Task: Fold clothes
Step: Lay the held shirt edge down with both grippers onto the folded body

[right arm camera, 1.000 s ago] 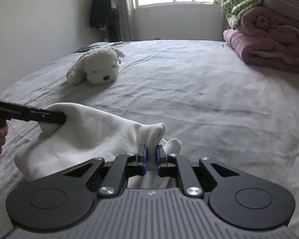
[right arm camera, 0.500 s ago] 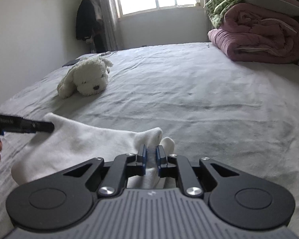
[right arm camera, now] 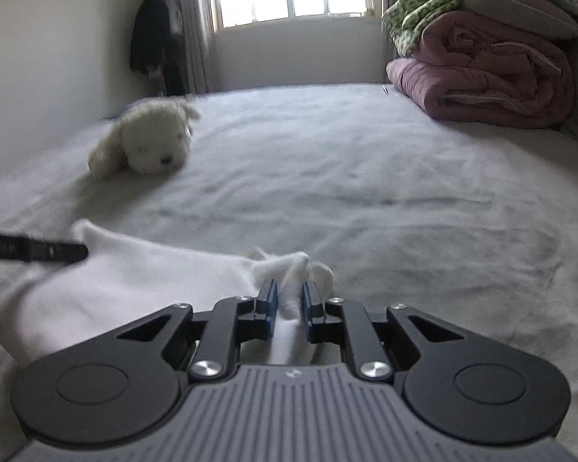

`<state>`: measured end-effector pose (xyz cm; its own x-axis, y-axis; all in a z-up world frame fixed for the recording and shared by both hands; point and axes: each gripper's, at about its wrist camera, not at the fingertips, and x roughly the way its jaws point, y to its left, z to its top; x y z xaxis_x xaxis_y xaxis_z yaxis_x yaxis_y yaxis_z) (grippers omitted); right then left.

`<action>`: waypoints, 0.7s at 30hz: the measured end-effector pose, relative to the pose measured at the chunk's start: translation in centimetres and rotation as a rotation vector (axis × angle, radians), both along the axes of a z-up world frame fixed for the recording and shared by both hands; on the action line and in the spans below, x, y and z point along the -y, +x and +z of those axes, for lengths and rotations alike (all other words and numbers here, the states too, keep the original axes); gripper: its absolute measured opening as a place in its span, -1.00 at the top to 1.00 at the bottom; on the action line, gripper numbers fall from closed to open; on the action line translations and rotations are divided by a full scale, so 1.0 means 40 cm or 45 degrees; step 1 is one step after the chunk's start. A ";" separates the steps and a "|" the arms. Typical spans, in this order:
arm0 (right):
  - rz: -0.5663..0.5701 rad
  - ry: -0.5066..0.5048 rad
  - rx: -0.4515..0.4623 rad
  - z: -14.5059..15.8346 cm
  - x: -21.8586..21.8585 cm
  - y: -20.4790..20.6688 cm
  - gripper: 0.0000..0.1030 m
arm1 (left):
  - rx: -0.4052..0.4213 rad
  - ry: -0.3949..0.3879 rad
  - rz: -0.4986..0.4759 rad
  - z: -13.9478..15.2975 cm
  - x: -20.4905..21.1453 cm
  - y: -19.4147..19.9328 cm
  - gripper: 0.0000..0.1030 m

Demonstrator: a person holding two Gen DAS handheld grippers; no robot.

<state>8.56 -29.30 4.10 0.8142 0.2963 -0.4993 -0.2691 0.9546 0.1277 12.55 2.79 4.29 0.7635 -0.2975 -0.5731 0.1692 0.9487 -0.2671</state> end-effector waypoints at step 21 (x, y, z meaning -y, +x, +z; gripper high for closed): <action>0.080 0.316 -0.257 0.019 0.045 0.094 0.57 | -0.066 -0.064 0.042 -0.011 -0.022 -0.036 0.13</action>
<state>12.31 -31.10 4.88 0.6823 0.4758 -0.5550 -0.2721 0.8699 0.4113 11.11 3.68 3.85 0.7431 -0.3020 -0.5972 0.1224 0.9387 -0.3223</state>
